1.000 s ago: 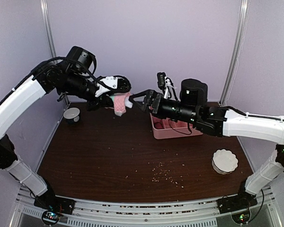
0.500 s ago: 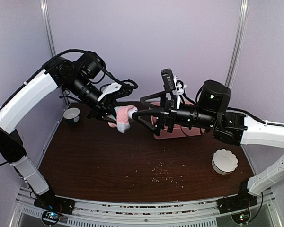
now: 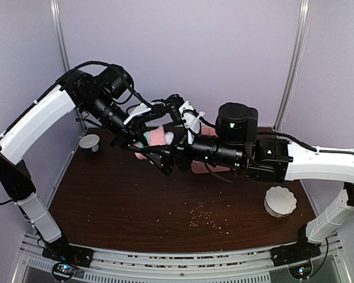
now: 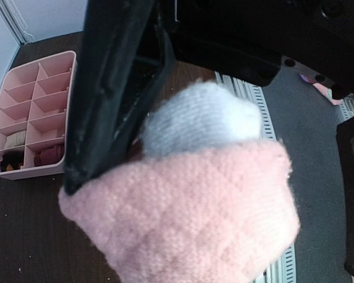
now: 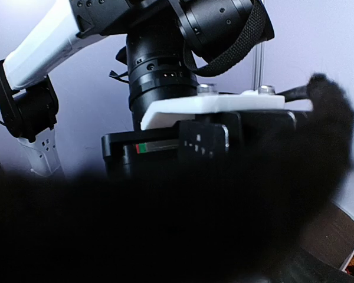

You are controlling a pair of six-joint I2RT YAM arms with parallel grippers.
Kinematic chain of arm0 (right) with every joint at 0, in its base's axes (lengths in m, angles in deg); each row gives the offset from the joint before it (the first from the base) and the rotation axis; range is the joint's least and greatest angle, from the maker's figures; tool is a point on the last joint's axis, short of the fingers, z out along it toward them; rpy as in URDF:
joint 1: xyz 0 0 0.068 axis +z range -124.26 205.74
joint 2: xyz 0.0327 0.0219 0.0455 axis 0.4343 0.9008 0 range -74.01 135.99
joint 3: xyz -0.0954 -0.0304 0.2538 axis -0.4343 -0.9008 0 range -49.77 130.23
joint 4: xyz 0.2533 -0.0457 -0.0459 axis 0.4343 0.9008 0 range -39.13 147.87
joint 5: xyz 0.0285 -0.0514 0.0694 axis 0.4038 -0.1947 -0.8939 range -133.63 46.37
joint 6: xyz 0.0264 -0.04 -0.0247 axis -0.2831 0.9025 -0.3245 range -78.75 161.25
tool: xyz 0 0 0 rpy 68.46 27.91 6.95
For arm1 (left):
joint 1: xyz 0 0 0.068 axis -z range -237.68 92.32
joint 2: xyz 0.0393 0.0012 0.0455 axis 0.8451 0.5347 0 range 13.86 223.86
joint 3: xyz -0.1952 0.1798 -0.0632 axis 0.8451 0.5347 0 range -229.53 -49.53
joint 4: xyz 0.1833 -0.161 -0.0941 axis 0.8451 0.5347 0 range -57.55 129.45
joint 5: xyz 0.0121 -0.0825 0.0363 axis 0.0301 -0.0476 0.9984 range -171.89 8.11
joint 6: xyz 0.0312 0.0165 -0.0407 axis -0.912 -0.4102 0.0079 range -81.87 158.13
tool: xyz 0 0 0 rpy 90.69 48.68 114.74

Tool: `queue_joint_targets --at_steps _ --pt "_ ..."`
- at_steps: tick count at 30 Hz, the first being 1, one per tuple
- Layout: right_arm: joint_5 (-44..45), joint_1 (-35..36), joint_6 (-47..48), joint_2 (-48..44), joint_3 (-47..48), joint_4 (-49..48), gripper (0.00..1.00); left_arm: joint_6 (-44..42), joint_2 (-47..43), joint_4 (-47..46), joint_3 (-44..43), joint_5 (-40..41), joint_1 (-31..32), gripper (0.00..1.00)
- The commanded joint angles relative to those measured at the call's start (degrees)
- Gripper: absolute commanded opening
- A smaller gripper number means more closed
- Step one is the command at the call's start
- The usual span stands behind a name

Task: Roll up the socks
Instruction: Roll the sock at the center of the board.

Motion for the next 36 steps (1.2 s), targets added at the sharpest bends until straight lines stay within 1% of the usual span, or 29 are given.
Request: queue_joint_targets --at_steps 1,7,9,11,12,13,15,16,17,19,20,21,22,23,24,25,26,27,28,29,30,31,32,33,34,36 --pt "4.2 -0.3 1.3 1.7 2.3 7.2 1.00 -0.9 -0.1 1.7 -1.4 -1.6 0.0 0.00" --pt "1.3 -4.1 0.7 -0.7 -0.4 10.7 0.99 -4.7 -0.4 6.0 -1.6 -5.5 0.0 0.00" --pt "0.6 -4.7 0.4 -0.9 -0.3 10.9 1.00 -5.8 -0.4 6.9 -1.9 -7.1 0.0 0.00" --pt "-2.3 -4.9 -0.1 -0.9 -0.3 9.3 0.98 -6.3 -0.2 7.6 -2.4 -8.6 0.0 0.00" --pt "-4.5 -5.0 -0.5 -0.6 -0.2 8.2 0.91 -6.6 0.0 8.0 -2.7 -9.3 0.0 0.00" --pt "-6.8 -5.1 -0.9 -0.4 0.1 7.4 0.81 -7.0 0.3 8.8 -3.3 -9.9 0.0 0.00" --pt "-11.6 -5.4 -1.3 0.4 1.3 6.8 0.54 -8.4 1.0 10.9 -4.6 -10.9 0.0 0.00" --pt "-13.5 -5.5 -1.5 0.8 2.0 7.1 0.36 -9.0 1.4 11.9 -5.3 -11.2 0.0 0.00" --pt "-16.0 -5.6 -1.6 1.1 2.4 7.2 0.25 -9.7 1.7 13.1 -5.9 -11.5 0.0 0.00" --pt "-20.1 -6.1 -1.8 1.1 2.6 7.3 0.05 -10.9 2.2 15.0 -6.8 -12.4 0.0 0.00" --pt "-21.9 -6.4 -1.9 0.9 2.4 7.5 0.00 -11.4 2.4 15.7 -7.1 -12.7 0.0 0.00" --pt "-23.1 -6.8 -2.2 0.4 1.8 7.1 0.00 -11.8 2.4 16.2 -7.0 -12.9 0.0 0.02" --pt "-24.0 -7.5 -2.9 -0.4 0.5 6.2 0.00 -11.8 2.4 16.3 -7.0 -12.9 0.0 0.09" --pt "-24.4 -8.3 -3.8 -1.4 -0.9 4.8 0.00 -12.1 2.4 16.2 -6.9 -12.2 0.0 0.23" --pt "-24.2 -9.3 -4.7 -2.6 -2.6 3.7 0.00 -11.6 2.4 15.7 -6.7 -11.1 0.0 0.42" --pt "-23.4 -10.2 -5.2 -3.6 -3.8 3.4 0.00 -10.4 2.3 14.5 -6.4 -9.6 0.0 0.49" --pt "-22.8 -11.4 -5.5 -4.6 -4.6 3.8 0.00 -9.5 2.3 13.7 -6.1 -7.7 -0.1 0.54" --pt "-22.0 -12.4 -5.5 -5.5 -5.1 4.7 0.00 -8.1 2.1 12.5 -5.7 -5.8 -0.1 0.63" --pt "-19.9 -13.5 -5.2 -6.0 -5.1 6.5 0.00 -5.5 1.7 9.9 -4.6 -2.5 0.0 0.89" --pt "-17.5 -14.6 -4.6 -6.1 -4.6 9.3 0.00 -2.8 1.0 6.6 -3.1 1.9 -0.1 0.97" --pt "-14.4 -15.7 -3.7 -5.8 -3.6 13.2 0.00 -0.5 0.4 2.6 -1.6 7.9 -0.2 0.98" --pt "-11.2 -16.9 -3.1 -5.3 -2.2 17.4 0.00 0.8 -0.3 1.0 0.1 14.0 -0.2 0.98" --pt "-7.0 -18.0 -2.6 -4.5 -0.7 21.4 0.00 2.1 -1.2 -2.5 2.1 19.7 -0.5 0.98" --pt "-2.8 -19.4 -2.1 -3.7 1.1 26.8 0.00 3.2 -2.2 -5.4 4.8 24.3 -1.7 0.98" --pt "1.3 -20.2 -1.4 -2.5 2.5 30.2 0.00 3.4 -3.3 -7.3 7.3 26.8 -3.1 0.98" --pt "7.9 -22.8 -0.5 0.2 5.5 36.7 0.00 4.2 -5.0 -10.0 11.0 28.5 -7.1 0.98"
